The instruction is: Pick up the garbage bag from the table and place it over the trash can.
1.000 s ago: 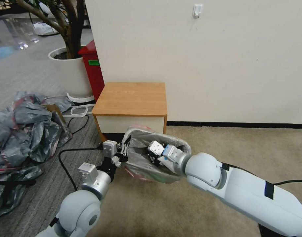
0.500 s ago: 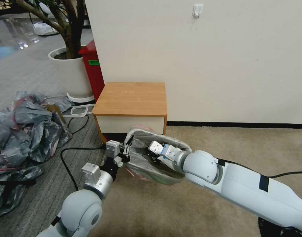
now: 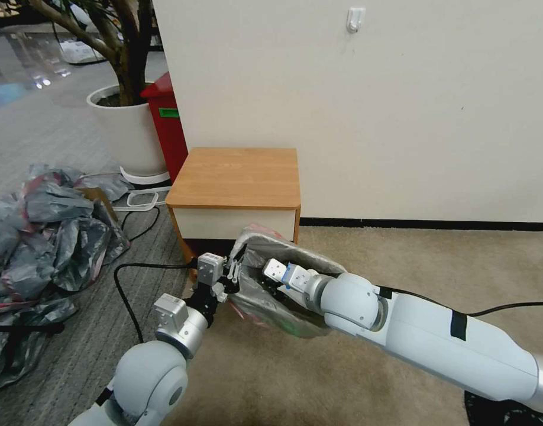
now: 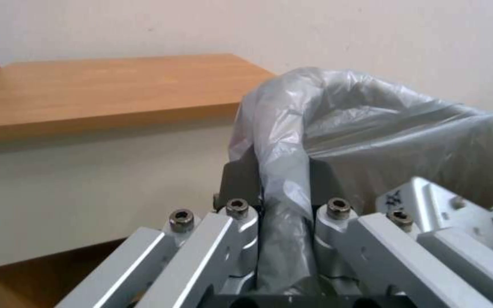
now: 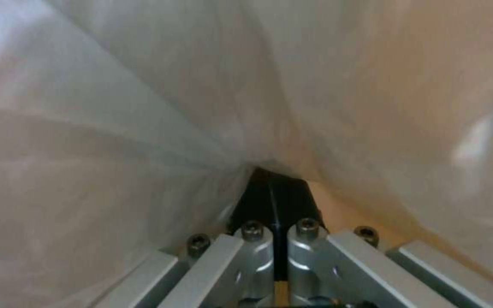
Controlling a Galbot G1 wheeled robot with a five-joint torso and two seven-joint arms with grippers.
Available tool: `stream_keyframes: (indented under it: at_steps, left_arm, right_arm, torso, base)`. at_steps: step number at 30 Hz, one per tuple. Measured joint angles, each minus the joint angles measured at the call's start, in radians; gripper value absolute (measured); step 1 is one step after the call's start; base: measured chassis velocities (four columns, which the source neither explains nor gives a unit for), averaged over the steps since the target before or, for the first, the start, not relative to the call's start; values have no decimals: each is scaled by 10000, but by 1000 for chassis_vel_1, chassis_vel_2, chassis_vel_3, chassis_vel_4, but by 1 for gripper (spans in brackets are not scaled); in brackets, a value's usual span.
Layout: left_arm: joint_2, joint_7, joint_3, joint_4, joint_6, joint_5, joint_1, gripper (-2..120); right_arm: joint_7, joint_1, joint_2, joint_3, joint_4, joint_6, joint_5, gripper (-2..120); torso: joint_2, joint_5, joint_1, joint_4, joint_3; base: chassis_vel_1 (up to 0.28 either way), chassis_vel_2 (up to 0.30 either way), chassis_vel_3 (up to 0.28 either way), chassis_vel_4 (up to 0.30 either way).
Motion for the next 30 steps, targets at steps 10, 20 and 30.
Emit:
stream_keyframes:
  at_steps: [10,20,30]
  left_arm:
    - [-37,30,64,5,3,70,-129,9]
    - [-9,282,117,19,-48,387,-196,9]
    - [-31,385,250,18,-172,585,-232,9]
  right_arm:
    - [3,99,49,-191,-327,-6,6,0]
    - [8,187,178,-319,-635,-8,49,0]
    - [527,351,405,-538,-1071,-11,942,0]
  torso:
    - [0,0,0,0,0]
    - [0,0,0,0,0]
    - [0,1,0,0,0]
  base:
    - [0,0,0,0]
    - [0,0,0,0]
    - [0,0,0,0]
